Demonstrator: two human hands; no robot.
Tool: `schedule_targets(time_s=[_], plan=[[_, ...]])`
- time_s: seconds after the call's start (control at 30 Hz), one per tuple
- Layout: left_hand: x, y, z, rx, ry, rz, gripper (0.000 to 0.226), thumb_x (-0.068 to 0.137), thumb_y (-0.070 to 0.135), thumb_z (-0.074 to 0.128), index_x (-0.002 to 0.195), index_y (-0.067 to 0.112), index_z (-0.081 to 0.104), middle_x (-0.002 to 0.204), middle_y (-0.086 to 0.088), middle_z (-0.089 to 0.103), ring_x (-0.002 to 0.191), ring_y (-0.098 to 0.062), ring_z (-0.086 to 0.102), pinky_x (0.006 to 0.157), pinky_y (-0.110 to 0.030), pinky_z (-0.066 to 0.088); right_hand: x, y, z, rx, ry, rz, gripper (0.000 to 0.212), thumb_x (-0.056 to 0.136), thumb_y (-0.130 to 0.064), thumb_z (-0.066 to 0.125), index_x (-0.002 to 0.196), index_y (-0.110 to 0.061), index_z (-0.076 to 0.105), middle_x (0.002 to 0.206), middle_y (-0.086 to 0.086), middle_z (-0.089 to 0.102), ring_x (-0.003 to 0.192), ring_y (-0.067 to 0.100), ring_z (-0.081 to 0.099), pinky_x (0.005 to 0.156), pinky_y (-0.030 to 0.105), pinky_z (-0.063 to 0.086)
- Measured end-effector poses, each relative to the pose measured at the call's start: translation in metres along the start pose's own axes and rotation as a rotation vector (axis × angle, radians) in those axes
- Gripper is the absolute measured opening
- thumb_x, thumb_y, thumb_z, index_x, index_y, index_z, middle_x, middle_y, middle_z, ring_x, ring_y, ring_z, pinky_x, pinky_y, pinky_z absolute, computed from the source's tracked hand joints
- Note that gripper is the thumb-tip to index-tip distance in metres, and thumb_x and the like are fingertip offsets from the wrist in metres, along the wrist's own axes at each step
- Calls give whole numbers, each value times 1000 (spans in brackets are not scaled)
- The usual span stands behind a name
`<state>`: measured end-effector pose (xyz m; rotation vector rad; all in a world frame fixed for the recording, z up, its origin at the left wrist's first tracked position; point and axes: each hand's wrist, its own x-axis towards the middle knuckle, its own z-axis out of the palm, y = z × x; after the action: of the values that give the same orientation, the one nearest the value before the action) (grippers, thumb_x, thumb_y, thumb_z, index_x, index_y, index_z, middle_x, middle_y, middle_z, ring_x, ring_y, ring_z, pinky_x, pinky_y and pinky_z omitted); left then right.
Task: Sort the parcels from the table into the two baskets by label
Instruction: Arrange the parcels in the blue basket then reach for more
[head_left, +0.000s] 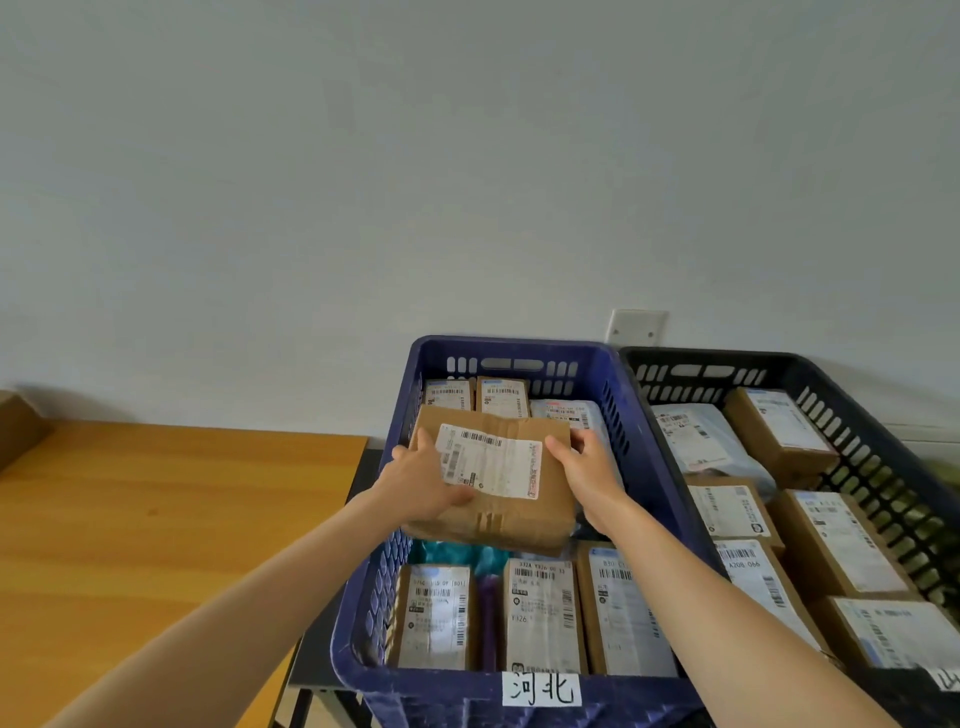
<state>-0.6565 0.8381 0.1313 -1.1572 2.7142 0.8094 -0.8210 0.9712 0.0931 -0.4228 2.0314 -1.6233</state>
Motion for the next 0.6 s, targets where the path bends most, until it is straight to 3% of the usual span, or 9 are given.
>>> schedule_targets(time_s=[0.1, 0.2, 0.33, 0.47, 0.53, 0.6], plan=[[-4, 1, 10, 86, -38, -17, 111, 82, 56, 66, 151, 5, -6, 145, -25, 28, 123, -35, 48, 101, -41, 43, -2, 10, 3, -29, 20, 5, 32, 97, -25, 57, 124, -15, 43, 122, 8, 57, 107, 21, 59, 93, 42, 51], [-5, 5, 15, 186, -23, -41, 116, 84, 63, 58, 150, 1, -15, 148, -28, 21, 129, -39, 43, 104, -42, 41, -1, 13, 4, -55, 27, 1, 36, 97, -26, 56, 127, -13, 43, 123, 8, 57, 107, 21, 59, 92, 41, 51], [-6, 9, 18, 274, 6, -54, 120, 81, 74, 51, 150, -2, -10, 152, -27, 17, 134, -38, 37, 104, -42, 42, 1, 13, 4, -91, 23, -8, 36, 97, -27, 55, 128, -12, 42, 122, 6, 56, 105, 19, 58, 87, 35, 50], [-8, 17, 24, 367, 20, -55, 128, 72, 85, 46, 151, 2, -10, 158, -24, -14, 137, -43, 31, 104, -43, 40, -2, 13, 6, -94, 24, 5, 36, 97, -31, 55, 127, -17, 40, 123, 3, 53, 104, 16, 55, 88, 35, 48], [-6, 18, 26, 413, 24, -43, 126, 70, 88, 43, 152, 9, -10, 158, -24, -14, 136, -43, 33, 101, -42, 42, -2, 14, 6, -59, 35, 58, 34, 99, -40, 47, 126, -20, 41, 123, 2, 53, 102, 15, 54, 84, 32, 47], [-3, 16, 26, 478, 48, -12, 120, 71, 89, 39, 153, 13, -6, 159, -25, -6, 137, -43, 31, 102, -43, 40, -1, 18, 5, -8, 88, 136, 44, 101, -47, 37, 132, -17, 44, 126, 3, 54, 109, 19, 53, 92, 35, 44]])
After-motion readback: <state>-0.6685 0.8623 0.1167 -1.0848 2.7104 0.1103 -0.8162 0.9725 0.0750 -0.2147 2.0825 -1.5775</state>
